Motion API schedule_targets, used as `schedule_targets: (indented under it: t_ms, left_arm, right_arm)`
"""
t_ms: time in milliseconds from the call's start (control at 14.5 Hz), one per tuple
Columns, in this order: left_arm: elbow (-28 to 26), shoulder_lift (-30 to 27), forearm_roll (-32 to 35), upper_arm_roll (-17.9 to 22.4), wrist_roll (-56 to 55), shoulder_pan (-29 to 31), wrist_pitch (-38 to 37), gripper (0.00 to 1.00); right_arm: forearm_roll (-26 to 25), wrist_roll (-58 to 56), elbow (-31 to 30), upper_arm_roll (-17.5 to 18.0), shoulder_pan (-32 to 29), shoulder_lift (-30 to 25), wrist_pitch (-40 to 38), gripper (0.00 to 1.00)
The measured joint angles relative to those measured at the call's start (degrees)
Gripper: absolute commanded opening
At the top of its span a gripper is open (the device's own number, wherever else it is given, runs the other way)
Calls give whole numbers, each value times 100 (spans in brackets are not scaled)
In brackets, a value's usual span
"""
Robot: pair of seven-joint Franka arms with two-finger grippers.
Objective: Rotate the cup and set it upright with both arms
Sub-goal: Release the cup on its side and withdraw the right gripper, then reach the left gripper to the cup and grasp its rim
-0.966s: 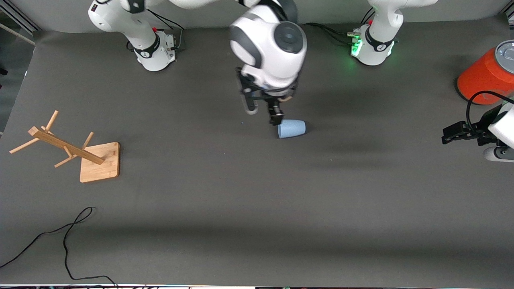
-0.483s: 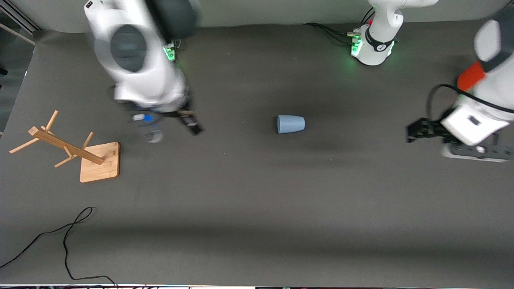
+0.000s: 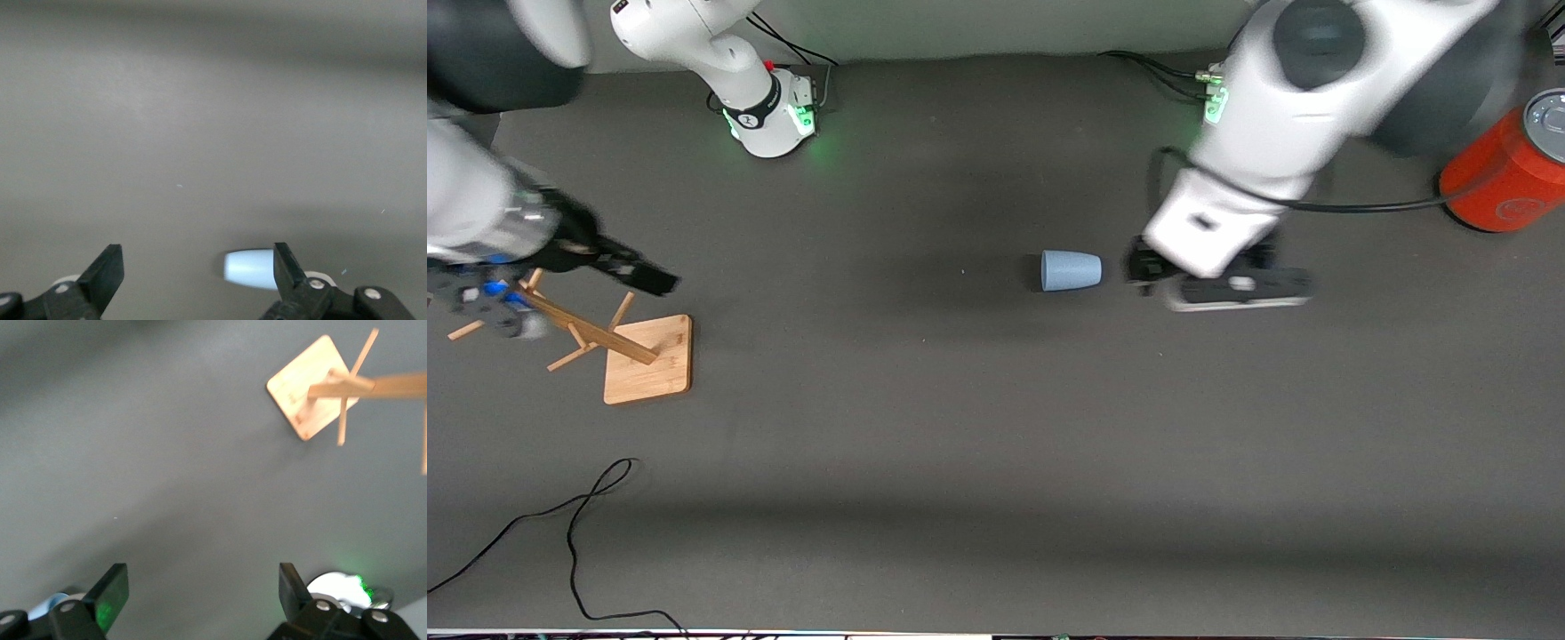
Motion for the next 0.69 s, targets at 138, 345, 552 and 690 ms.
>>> schedule_targets:
  t_ms: [138,345,552,690]
  left_arm:
    - [507,554,365,-5,-873,-630,-147,100]
    - [1125,1275,962,2,-1596,-1399,-420,100]
    - [1165,1736,1593,5,-1730,-1959,-577,100]
    - [1031,2122,2003,11,-1845,-2299,-625,100]
  right_arm:
    - [-43,-962,-427,29,-482,-257,346,100]
    - [-415,-1897,-1107,664,-1386,-688,839,100]
    - [-581,-2509,-1561,1666,-2336,-1009,1211,100]
    - [-591,-2976,-1681,1938,-2658,-1086,1419,100]
